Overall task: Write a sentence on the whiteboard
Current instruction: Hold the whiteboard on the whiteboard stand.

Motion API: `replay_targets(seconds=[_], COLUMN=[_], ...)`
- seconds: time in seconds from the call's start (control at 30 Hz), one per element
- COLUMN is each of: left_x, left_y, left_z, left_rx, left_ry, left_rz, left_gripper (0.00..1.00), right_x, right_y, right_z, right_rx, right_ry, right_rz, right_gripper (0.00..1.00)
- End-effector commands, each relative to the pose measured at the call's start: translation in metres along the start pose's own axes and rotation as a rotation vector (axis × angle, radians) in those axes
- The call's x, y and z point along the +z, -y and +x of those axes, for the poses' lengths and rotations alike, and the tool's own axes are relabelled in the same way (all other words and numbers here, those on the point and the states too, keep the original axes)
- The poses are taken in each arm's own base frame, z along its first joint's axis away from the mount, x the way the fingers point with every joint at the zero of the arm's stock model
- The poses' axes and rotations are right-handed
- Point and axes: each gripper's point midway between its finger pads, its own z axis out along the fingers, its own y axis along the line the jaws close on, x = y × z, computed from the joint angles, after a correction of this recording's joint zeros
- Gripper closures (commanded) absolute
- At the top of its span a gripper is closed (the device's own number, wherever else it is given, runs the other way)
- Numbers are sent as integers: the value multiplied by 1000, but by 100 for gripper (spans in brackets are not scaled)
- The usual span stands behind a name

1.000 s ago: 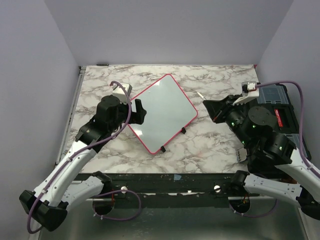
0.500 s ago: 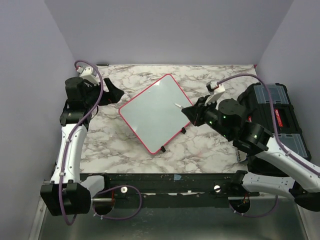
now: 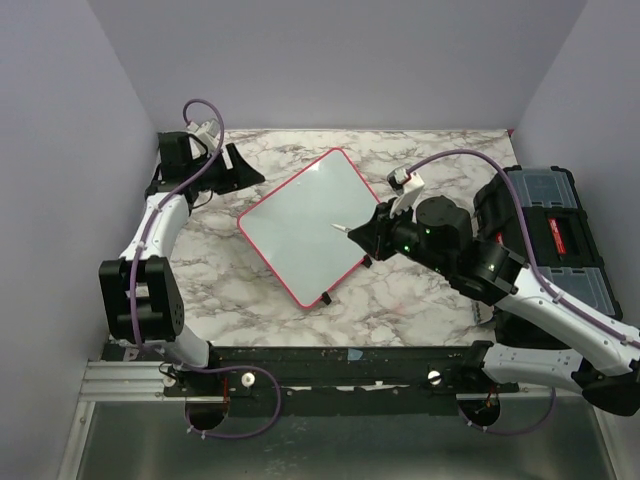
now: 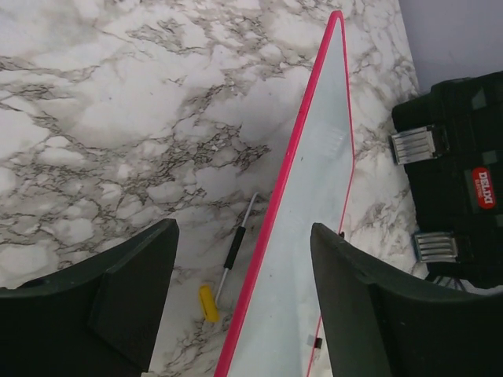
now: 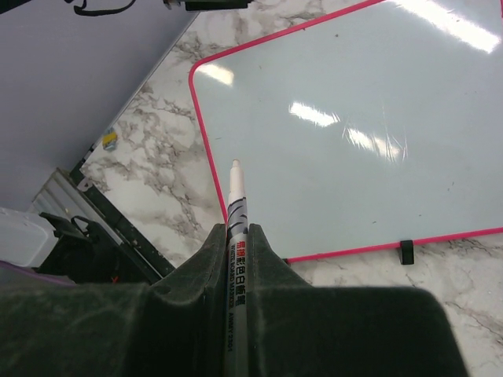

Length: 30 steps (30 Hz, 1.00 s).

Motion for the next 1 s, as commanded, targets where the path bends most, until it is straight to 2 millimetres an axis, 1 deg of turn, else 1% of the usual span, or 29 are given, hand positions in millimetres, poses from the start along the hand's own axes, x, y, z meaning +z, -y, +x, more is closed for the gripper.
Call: replay_targets(seconds=[0.0, 0.13, 0.3, 0.4, 0.47, 0.57, 0.63, 0.73, 0.8, 0.97], left_x=[13, 22, 28, 30, 33, 39, 40, 44, 45, 46], left_y=[9, 9, 10, 10, 11, 6, 5, 9, 12, 17], left_z=[-3, 8, 18, 24, 27, 32, 36, 43, 45, 51], left_rx=[-7, -44, -54, -55, -56, -78, -85, -90, -90, -90], left_ry=[-23, -58, -89, -104, -115, -132, -140, -164, -179, -207], left_rz=[151, 209, 267, 292, 296, 277, 282, 302, 306, 313], left_gripper=[34, 35, 42, 44, 44, 48, 48, 50, 56, 58], right_x=[0, 0, 4, 4, 3, 4, 5, 6, 7, 10], right_y=[-5, -6, -7, -6, -6, -7, -7, -7, -7, -8], right_z=[10, 13, 14, 13, 13, 13, 14, 16, 18, 19], right_rx=[4, 3, 3, 3, 3, 5, 8, 14, 19, 30], right_ry=[-31, -46, -53, -53, -56, -63, -66, -73, -79, -86], right_rz=[-36, -40, -38, -34, -33, -33, -31, -30, -32, -32], right_gripper=[99, 99, 99, 99, 99, 99, 99, 99, 99, 99])
